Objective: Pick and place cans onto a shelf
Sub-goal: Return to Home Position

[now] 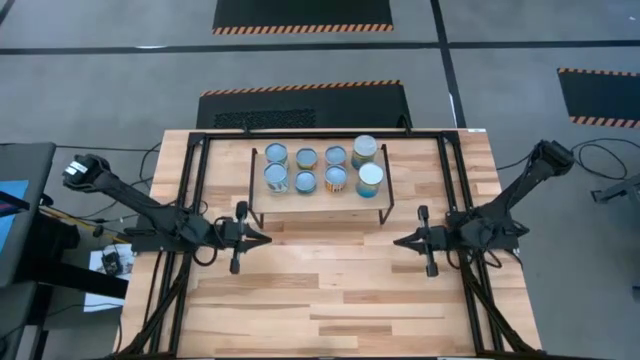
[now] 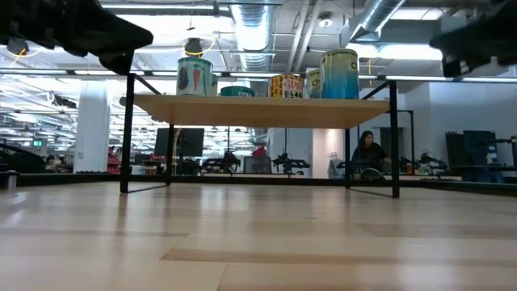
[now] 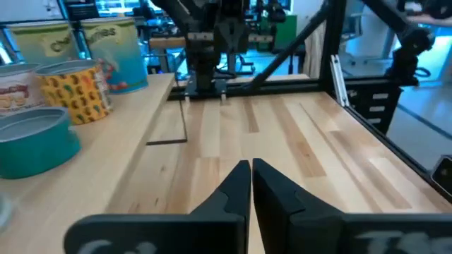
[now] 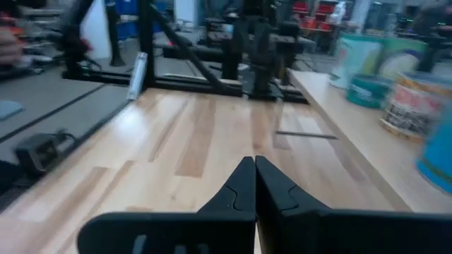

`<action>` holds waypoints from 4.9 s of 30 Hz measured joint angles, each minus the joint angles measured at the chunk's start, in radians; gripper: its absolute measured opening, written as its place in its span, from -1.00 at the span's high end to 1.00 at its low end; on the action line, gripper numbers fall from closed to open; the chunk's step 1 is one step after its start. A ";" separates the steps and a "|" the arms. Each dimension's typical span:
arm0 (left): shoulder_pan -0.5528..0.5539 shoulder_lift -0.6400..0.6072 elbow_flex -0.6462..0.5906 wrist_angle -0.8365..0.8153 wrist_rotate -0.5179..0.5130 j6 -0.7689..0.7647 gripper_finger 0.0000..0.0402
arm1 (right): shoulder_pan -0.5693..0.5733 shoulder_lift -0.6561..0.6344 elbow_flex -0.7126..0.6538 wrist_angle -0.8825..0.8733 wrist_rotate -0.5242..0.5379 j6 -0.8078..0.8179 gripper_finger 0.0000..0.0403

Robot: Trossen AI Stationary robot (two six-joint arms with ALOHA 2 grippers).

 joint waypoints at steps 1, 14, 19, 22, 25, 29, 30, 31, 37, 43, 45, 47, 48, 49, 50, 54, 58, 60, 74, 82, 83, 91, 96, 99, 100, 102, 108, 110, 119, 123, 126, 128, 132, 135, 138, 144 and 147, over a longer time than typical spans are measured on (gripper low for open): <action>0.015 -0.019 -0.008 -0.003 0.014 0.001 0.97 | -0.005 -0.025 -0.020 -0.002 0.008 0.002 0.95; 0.344 -0.311 -0.115 -0.019 0.313 0.004 0.99 | -0.020 -0.380 -0.131 -0.146 0.048 -0.085 0.95; 0.412 -0.424 -0.213 -0.013 0.305 0.000 0.99 | -0.036 -0.514 -0.131 -0.265 0.085 -0.103 0.95; 0.434 -0.511 -0.233 -0.087 0.313 -0.022 0.99 | -0.061 -0.592 -0.132 -0.320 0.087 -0.090 0.95; 0.438 -0.603 -0.233 -0.190 0.327 -0.004 0.99 | -0.082 -0.639 -0.132 -0.321 0.082 -0.128 0.95; 0.438 -0.746 -0.233 -0.300 0.325 0.034 0.99 | -0.117 -0.639 -0.132 -0.326 0.088 -0.133 0.95; 0.438 -0.780 -0.233 -0.327 0.320 0.037 0.99 | -0.131 -0.637 -0.132 -0.326 0.087 -0.123 0.95; 0.438 -0.817 -0.233 -0.362 0.311 0.040 0.99 | -0.144 -0.634 -0.132 -0.328 0.087 -0.112 0.95; 0.439 -0.845 -0.234 -0.424 0.282 0.025 0.99 | -0.209 -0.631 -0.133 -0.328 0.091 -0.095 0.95; 0.439 -0.856 -0.234 -0.428 0.345 -0.024 0.99 | -0.263 -0.623 -0.133 -0.333 0.115 -0.066 0.93; 0.439 -0.855 -0.234 -0.432 0.365 -0.023 0.99 | -0.281 -0.623 -0.133 -0.334 0.095 -0.050 0.92; 0.439 -0.855 -0.234 -0.428 0.384 -0.019 0.99 | -0.296 -0.624 -0.133 -0.333 0.049 -0.047 0.92; 0.439 -0.855 -0.234 -0.428 0.389 -0.015 0.99 | -0.305 -0.623 -0.133 -0.333 0.035 -0.042 0.93; 0.439 -0.855 -0.234 -0.429 0.390 -0.015 0.99 | -0.315 -0.623 -0.133 -0.333 0.028 -0.042 0.94; 0.439 -0.855 -0.235 -0.429 0.390 -0.015 0.99 | -0.326 -0.623 -0.133 -0.331 0.023 -0.042 0.96; 0.439 -0.855 -0.235 -0.429 0.388 -0.018 0.99 | -0.375 -0.623 -0.133 -0.329 -0.091 -0.042 0.97; 0.439 -0.855 -0.235 -0.439 0.409 -0.020 0.99 | -0.419 -0.623 -0.133 -0.329 -0.123 -0.031 0.91; 0.439 -0.855 -0.235 -0.440 0.408 -0.032 0.99 | -0.437 -0.623 -0.134 -0.329 -0.123 -0.057 0.86; 0.439 -0.854 -0.236 -0.441 0.406 -0.109 0.99 | -0.472 -0.623 -0.134 -0.329 -0.123 -0.138 0.77; 0.438 -0.854 -0.236 -0.441 0.405 -0.109 0.99 | -0.472 -0.623 -0.134 -0.329 -0.124 -0.140 0.77; 0.438 -0.854 -0.236 -0.441 0.405 -0.109 0.99 | -0.472 -0.623 -0.134 -0.329 -0.124 -0.140 0.78; 0.438 -0.854 -0.236 -0.441 0.405 -0.109 0.99 | -0.472 -0.623 -0.134 -0.329 -0.124 -0.140 0.78; 0.438 -0.854 -0.236 -0.441 0.405 -0.109 0.99 | -0.472 -0.623 -0.134 -0.329 -0.124 -0.140 0.78; 0.438 -0.854 -0.236 -0.441 0.405 -0.109 0.99 | -0.472 -0.623 -0.134 -0.329 -0.124 -0.140 0.78; 0.438 -0.854 -0.236 -0.441 0.405 -0.109 0.99 | -0.472 -0.623 -0.134 -0.329 -0.124 -0.140 0.78; 0.438 -0.854 -0.236 -0.441 0.405 -0.109 0.99 | -0.472 -0.623 -0.134 -0.329 -0.124 -0.140 0.78; 0.438 -0.854 -0.236 -0.441 0.405 -0.109 0.99 | -0.472 -0.623 -0.134 -0.329 -0.124 -0.140 0.78; 0.438 -0.854 -0.236 -0.441 0.405 -0.109 0.99 | -0.472 -0.623 -0.134 -0.329 -0.124 -0.140 0.78; 0.438 -0.854 -0.236 -0.441 0.405 -0.109 0.99 | -0.472 -0.623 -0.134 -0.329 -0.125 -0.140 0.78; 0.438 -0.854 -0.236 -0.441 0.405 -0.109 0.99 | -0.472 -0.623 -0.134 -0.329 -0.125 -0.140 0.78; 0.438 -0.854 -0.236 -0.441 0.405 -0.109 0.99 | -0.472 -0.623 -0.134 -0.329 -0.125 -0.140 0.78; 0.438 -0.854 -0.236 -0.441 0.405 -0.109 0.99 | -0.472 -0.623 -0.134 -0.329 -0.125 -0.140 0.78; 0.438 -0.854 -0.236 -0.441 0.405 -0.109 0.99 | -0.472 -0.623 -0.134 -0.329 -0.125 -0.139 0.78; 0.438 -0.854 -0.236 -0.441 0.405 -0.109 0.99 | -0.472 -0.623 -0.134 -0.329 -0.125 -0.140 0.78; 0.438 -0.854 -0.236 -0.441 0.405 -0.109 0.99 | -0.472 -0.623 -0.134 -0.329 -0.125 -0.139 0.78; 0.438 -0.854 -0.236 -0.441 0.405 -0.109 0.99 | -0.471 -0.623 -0.135 -0.329 -0.125 -0.139 0.78; 0.438 -0.854 -0.236 -0.441 0.405 -0.109 0.99 | -0.472 -0.623 -0.134 -0.329 -0.125 -0.139 0.78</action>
